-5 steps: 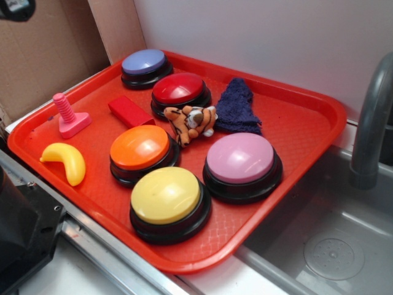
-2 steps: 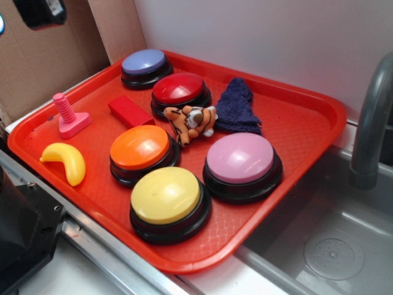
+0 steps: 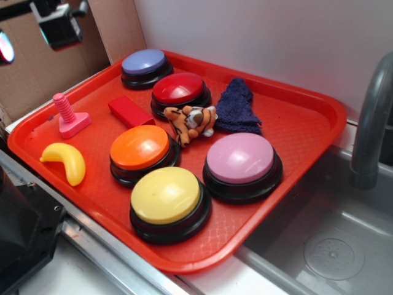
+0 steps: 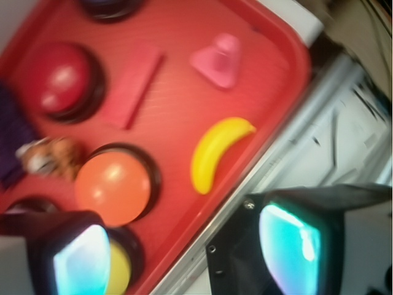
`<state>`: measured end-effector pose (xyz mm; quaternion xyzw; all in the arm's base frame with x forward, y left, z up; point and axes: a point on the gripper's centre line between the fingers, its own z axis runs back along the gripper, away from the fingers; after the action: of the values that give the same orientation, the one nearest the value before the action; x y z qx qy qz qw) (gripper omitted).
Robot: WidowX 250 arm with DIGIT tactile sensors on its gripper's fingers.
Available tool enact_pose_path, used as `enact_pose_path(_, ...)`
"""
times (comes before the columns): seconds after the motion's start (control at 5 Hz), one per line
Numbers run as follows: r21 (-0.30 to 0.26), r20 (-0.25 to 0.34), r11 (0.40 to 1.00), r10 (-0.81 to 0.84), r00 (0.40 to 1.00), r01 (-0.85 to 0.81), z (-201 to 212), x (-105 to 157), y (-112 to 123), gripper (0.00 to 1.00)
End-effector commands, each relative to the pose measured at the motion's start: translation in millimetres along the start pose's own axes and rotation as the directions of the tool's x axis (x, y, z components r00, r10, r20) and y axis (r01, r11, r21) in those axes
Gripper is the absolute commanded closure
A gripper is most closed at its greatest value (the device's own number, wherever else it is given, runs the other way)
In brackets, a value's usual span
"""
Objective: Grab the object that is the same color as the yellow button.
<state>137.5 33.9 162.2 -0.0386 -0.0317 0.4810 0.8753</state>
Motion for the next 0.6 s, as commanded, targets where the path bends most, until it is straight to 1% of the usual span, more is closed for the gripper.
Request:
enact_pose_path(0.0, -0.026, -0.063, 0.936, 0.350, 0.935, -0.352, -32.4, 16.4, 9.5, 0.00)
enact_pose_path(0.2, -0.063, -0.069, 0.881, 0.465, 0.883, -0.469, -51.8, 23.3, 18.0, 0.00)
enact_pose_path(0.4, -0.053, -0.051, 0.873, 0.483, 0.874, -0.485, -63.4, 25.3, 20.1, 0.00)
